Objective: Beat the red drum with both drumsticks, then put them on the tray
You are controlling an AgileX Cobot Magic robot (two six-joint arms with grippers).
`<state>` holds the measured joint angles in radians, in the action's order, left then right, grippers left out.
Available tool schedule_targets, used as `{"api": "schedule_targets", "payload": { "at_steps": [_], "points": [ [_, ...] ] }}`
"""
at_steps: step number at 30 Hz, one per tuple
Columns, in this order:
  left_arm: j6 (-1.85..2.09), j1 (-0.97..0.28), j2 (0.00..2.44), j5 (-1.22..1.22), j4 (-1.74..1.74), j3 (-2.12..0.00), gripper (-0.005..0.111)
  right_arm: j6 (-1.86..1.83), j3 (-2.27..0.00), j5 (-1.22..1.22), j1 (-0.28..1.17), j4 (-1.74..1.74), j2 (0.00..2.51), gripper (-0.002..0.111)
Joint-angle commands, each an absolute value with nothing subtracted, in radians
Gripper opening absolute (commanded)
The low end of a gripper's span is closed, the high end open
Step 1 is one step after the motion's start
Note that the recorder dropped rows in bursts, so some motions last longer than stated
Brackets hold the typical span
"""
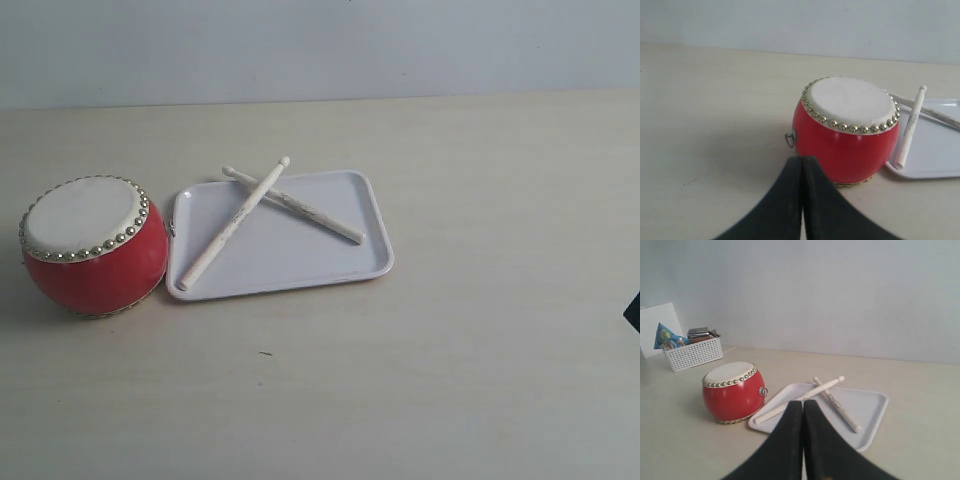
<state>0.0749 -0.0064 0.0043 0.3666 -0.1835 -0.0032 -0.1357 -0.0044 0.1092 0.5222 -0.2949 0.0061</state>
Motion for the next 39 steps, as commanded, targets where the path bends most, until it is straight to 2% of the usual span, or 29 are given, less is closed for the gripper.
{"api": "schedule_targets", "payload": {
  "at_steps": [1,6,10,14,20,32,39],
  "points": [
    [0.076,-0.005,0.000,0.365,-0.189,0.000,0.001,-0.041,0.000,0.110,0.523,-0.149,0.000,0.000],
    [0.076,-0.005,0.000,0.365,-0.189,0.000,0.001,0.103,0.000,0.115,0.523,-0.032,0.000,0.000],
    [0.076,-0.005,0.000,0.365,-0.189,0.000,0.001,0.094,0.000,0.144,0.523,-0.028,0.000,0.000],
    [0.076,-0.005,0.000,0.365,-0.189,0.000,0.001,0.069,0.000,0.284,0.523,-0.009,0.000,0.000],
    [0.076,-0.005,0.000,0.365,-0.189,0.000,0.001,0.079,0.000,0.284,0.511,-0.009,0.000,0.000],
    [0.076,-0.005,0.000,0.365,-0.189,0.000,0.001,0.079,0.000,0.284,0.133,-0.009,0.000,0.000],
    [0.076,-0.005,0.000,0.365,-0.189,0.000,0.001,0.080,0.000,0.284,0.032,-0.009,0.000,0.000]
  ]
}}
